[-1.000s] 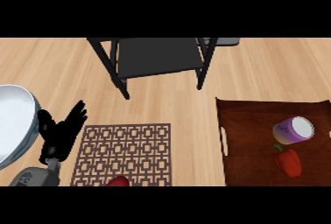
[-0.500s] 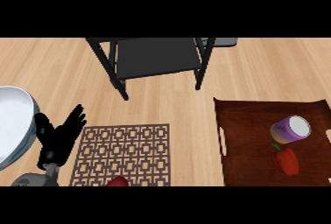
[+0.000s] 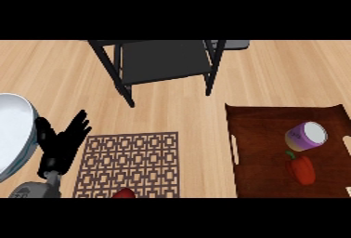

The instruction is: Pick the can from the tray and place it in the tiered shelf

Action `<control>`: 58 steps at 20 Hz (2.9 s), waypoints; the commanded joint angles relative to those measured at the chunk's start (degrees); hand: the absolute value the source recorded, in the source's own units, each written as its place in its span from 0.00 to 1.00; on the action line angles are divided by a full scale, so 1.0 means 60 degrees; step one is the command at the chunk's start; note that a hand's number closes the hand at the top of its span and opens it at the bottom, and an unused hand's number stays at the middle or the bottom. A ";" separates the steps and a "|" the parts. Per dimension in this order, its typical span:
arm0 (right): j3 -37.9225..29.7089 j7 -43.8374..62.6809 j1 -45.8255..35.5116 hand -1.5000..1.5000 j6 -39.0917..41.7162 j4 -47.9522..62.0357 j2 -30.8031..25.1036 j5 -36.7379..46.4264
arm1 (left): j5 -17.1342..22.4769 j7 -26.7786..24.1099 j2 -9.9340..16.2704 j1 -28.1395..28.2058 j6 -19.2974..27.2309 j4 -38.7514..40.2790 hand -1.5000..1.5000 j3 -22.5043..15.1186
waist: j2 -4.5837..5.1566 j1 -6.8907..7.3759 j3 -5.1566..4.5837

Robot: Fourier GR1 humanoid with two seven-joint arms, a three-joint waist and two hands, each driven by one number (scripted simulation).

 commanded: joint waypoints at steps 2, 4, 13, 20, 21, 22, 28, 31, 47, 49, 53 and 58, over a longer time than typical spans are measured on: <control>0.0504 0.2243 -0.0144 0.00 -0.0906 -0.1615 0.0571 0.0503 | -0.0211 0.0521 0.0016 0.0262 0.0053 -0.0615 0.50 -0.0093 | 0.0008 0.0038 -0.0007; 0.0866 0.2562 -0.0260 0.00 -0.1005 -0.1518 0.0855 0.0994 | -0.0327 0.0107 -0.0282 0.0131 0.0030 -0.0172 0.50 0.0033 | 0.0030 0.0045 -0.0005; 0.1513 0.3386 -0.0065 0.00 -0.0582 -0.2227 0.1538 0.2177 | -0.0806 -0.0185 -0.0621 0.0542 -0.0217 0.0025 0.50 0.0298 | 0.0036 0.0043 -0.0002; 0.1366 0.4401 0.1044 0.00 -0.1129 -0.3798 0.2313 0.2965 | -0.0948 -0.0078 -0.0819 0.0374 -0.0545 0.0162 0.50 0.0601 | 0.0019 -0.0035 -0.0003; 0.1161 0.3721 0.0343 0.00 -0.0757 -0.2637 0.2022 0.3305 | -0.1111 0.0520 -0.0904 -0.0102 -0.0181 0.0008 0.50 0.0723 | 0.0036 0.0028 0.0001; 0.1833 0.3339 -0.0205 0.00 -0.1270 -0.1504 0.2380 0.4084 | -0.0966 0.0213 -0.0815 0.0255 -0.0609 -0.0023 0.50 0.0638 | 0.0055 0.0113 0.0004; 0.1278 0.3553 0.0175 0.00 -0.0928 -0.2253 0.2951 0.4283 | -0.1624 0.0735 -0.1260 0.0869 -0.0208 -0.1160 0.50 0.0620 | 0.0030 0.0071 0.0002; 0.1211 0.2921 0.0267 0.00 -0.1203 -0.1665 0.3249 0.5008 | -0.1496 0.0845 -0.1188 0.0467 -0.0719 -0.0810 0.50 0.1157 | 0.0036 0.0060 0.0002; 0.1596 0.1831 -0.0130 0.00 -0.3001 0.0071 0.4562 0.7390 | -0.2182 0.0554 -0.1518 -0.0002 -0.1317 0.0054 0.50 0.1857 | 0.0040 0.0049 0.0001; 0.1206 0.1336 -0.0964 0.00 -0.2752 0.1125 0.4266 0.7188 | -0.2010 0.0833 -0.1324 0.0681 -0.1576 -0.0757 0.50 0.1941 | 0.0041 0.0093 0.0003; 0.1454 0.1169 -0.0583 0.00 -0.3581 0.1004 0.4931 0.7603 | -0.2000 0.1501 -0.1502 -0.0141 -0.1340 -0.0806 0.50 0.2111 | 0.0040 0.0066 0.0004; 0.2145 -0.0051 -0.0595 1.00 -0.1502 0.1528 0.3732 0.7713 | -0.2260 0.0276 -0.1871 0.0403 -0.1536 -0.0050 0.50 0.1995 | 0.0065 0.0123 -0.0003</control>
